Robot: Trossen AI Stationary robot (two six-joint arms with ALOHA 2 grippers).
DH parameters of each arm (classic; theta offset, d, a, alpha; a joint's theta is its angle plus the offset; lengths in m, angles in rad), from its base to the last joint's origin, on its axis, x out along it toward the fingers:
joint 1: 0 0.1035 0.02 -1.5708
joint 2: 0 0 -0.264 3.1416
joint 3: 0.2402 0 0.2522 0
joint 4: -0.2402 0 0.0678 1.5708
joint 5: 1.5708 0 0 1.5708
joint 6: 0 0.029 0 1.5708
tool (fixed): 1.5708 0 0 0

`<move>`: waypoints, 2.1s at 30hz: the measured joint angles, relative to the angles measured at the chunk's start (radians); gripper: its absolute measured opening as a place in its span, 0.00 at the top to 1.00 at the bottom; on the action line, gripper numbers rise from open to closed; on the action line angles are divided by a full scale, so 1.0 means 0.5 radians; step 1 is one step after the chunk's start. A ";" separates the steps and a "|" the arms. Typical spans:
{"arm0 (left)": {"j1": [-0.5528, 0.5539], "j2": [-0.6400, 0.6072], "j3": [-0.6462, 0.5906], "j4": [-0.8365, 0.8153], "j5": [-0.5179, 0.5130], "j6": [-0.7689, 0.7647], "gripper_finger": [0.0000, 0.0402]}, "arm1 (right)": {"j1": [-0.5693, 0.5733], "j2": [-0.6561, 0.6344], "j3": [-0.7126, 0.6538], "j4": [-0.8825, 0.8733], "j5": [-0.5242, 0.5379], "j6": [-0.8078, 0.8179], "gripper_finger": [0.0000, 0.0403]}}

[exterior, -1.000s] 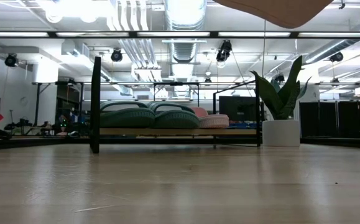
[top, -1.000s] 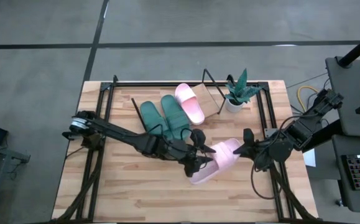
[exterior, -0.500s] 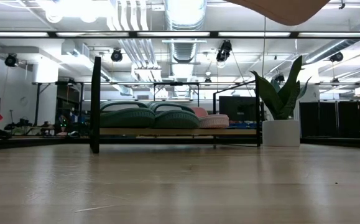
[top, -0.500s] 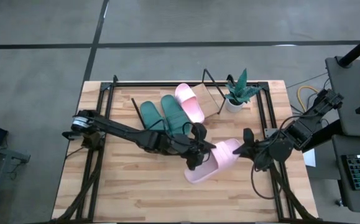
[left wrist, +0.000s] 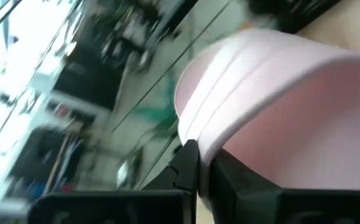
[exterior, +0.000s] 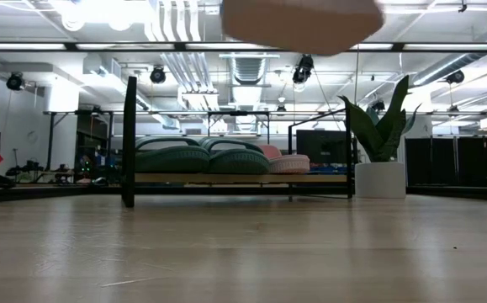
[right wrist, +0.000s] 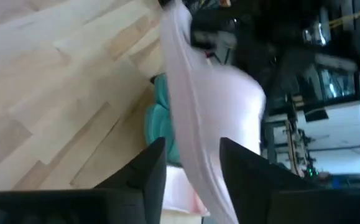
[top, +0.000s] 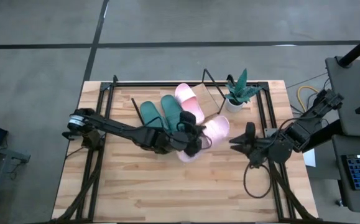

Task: Pick and place slides into the shelf
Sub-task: Put the pink slide on the shelf

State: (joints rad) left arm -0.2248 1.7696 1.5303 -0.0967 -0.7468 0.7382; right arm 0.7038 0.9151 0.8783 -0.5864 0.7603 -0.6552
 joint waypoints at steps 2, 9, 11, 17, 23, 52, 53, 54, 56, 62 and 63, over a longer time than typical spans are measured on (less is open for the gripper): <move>0.004 0.000 -0.001 -0.016 -0.142 -0.033 1.00 | 0.000 0.038 0.000 0.056 0.003 -0.049 0.62; 0.030 -0.003 0.009 -0.042 -0.145 -0.363 1.00 | -0.001 0.310 0.000 0.247 0.185 -0.358 0.52; 0.033 -0.003 0.015 -0.030 -0.152 -0.375 1.00 | -0.002 0.408 -0.002 0.330 0.312 -0.504 0.50; 0.038 -0.003 0.014 0.023 -0.246 -0.522 1.00 | -0.003 0.577 -0.002 0.635 0.410 -0.826 0.50; 0.037 -0.003 0.024 0.046 -0.202 -0.612 1.00 | -0.020 0.585 -0.002 0.789 0.418 -1.014 0.50; 0.041 -0.003 0.028 0.349 -0.026 -0.628 1.00 | -0.168 0.577 -0.002 1.036 0.418 -1.233 0.50; 0.040 -0.003 0.028 0.349 -0.026 -0.627 1.00 | -0.176 0.577 -0.002 1.038 0.418 -1.224 0.52; 0.040 -0.003 0.028 0.352 -0.025 -0.627 1.00 | -0.181 0.577 -0.002 1.038 0.419 -1.219 0.54; 0.042 -0.003 0.028 0.351 -0.002 -0.620 1.00 | -0.190 0.577 -0.002 1.037 0.417 -1.215 0.61; 0.043 -0.003 0.028 0.350 0.077 -0.605 1.00 | -0.189 0.577 -0.002 1.031 0.413 -1.242 0.90; 0.043 -0.003 0.028 0.348 0.081 -0.595 1.00 | -0.189 0.577 -0.002 1.031 0.414 -1.232 0.90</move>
State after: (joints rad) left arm -0.2035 1.7679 1.5444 0.0772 -0.7061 0.4408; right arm 0.6094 1.2037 0.8772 -0.0711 0.9671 -1.2715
